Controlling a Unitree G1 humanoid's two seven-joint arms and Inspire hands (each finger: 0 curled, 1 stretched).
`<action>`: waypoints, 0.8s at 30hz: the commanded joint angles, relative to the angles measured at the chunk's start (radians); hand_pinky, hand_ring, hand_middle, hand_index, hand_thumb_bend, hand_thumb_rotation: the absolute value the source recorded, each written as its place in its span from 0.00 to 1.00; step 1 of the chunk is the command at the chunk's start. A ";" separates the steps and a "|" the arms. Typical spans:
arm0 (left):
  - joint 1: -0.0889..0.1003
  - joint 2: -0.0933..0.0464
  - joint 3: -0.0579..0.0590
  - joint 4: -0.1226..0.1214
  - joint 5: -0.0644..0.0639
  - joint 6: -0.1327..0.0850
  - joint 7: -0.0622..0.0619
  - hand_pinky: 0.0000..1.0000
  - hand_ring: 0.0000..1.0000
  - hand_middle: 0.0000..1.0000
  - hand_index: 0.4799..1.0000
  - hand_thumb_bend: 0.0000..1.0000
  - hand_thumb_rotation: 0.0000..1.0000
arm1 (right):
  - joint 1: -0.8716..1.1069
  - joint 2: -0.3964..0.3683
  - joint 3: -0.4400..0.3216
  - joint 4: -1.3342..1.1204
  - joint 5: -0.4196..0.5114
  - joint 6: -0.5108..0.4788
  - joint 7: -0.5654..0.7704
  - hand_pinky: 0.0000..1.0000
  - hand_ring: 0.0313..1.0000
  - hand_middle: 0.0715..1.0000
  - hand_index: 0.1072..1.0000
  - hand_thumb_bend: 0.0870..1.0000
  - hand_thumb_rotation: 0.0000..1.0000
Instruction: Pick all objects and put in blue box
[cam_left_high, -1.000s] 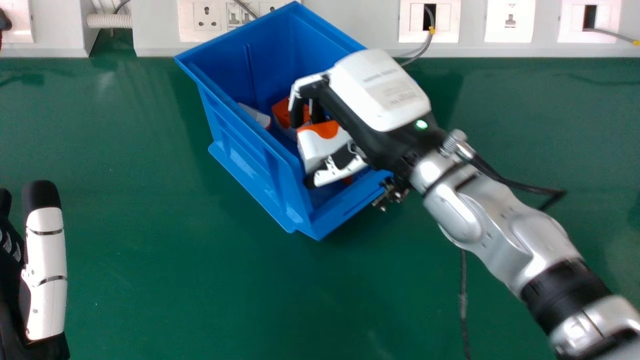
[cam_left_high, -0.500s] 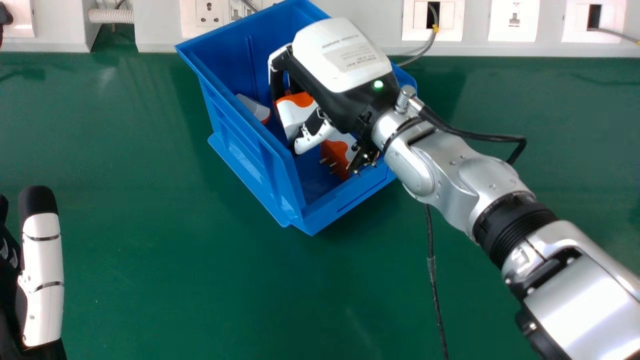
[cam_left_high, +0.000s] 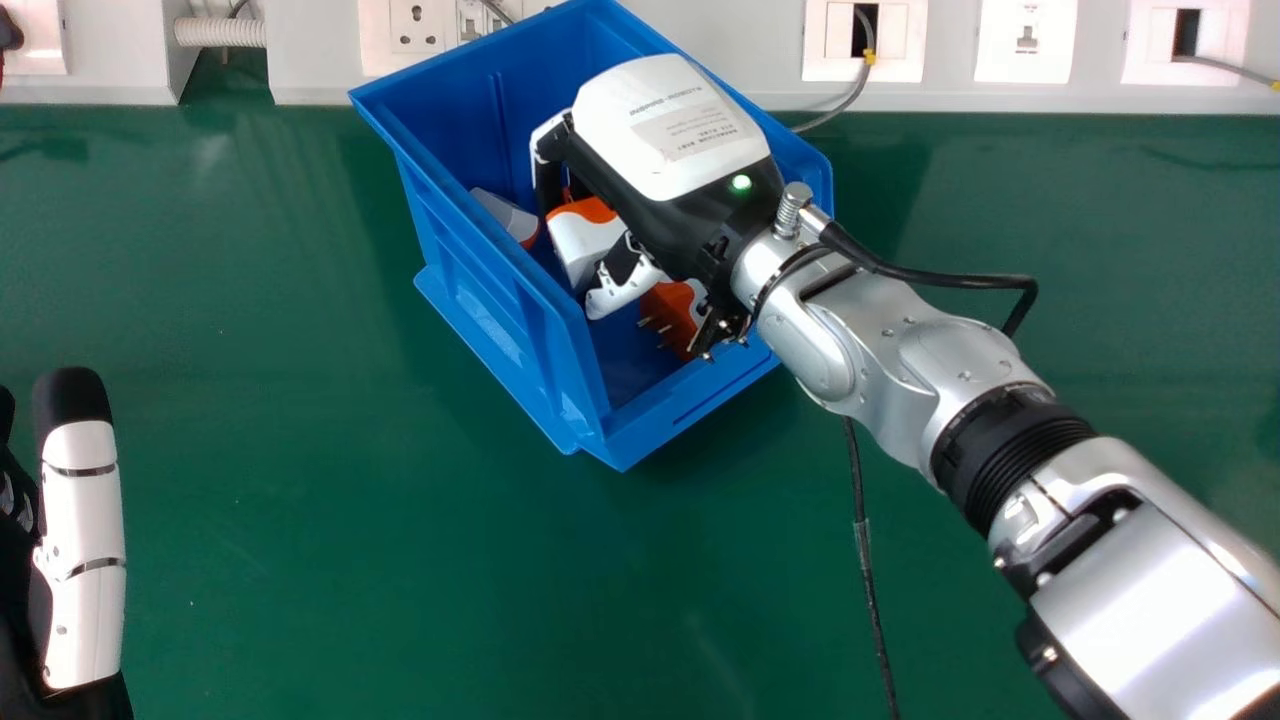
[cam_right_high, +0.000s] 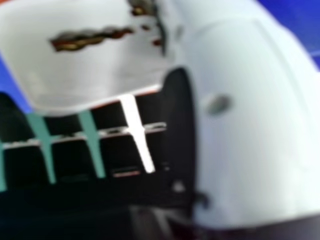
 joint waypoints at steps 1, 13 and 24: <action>0.002 -0.003 0.001 -0.030 0.002 -0.002 0.005 1.00 1.00 0.98 0.96 0.48 0.81 | -0.055 0.011 0.019 -0.015 -0.004 0.029 0.001 0.34 0.40 0.47 0.43 0.45 0.15; -0.012 0.003 0.000 -0.014 -0.008 -0.006 -0.001 1.00 1.00 1.00 1.00 0.48 0.82 | -0.054 -0.006 0.082 -0.049 -0.023 0.122 0.082 0.86 0.97 1.00 0.99 0.59 0.34; -0.048 0.016 0.004 0.015 -0.004 -0.014 0.006 1.00 1.00 1.00 0.99 0.45 0.81 | -0.023 -0.037 0.053 -0.130 0.000 0.132 0.063 0.85 0.97 1.00 0.97 0.53 0.30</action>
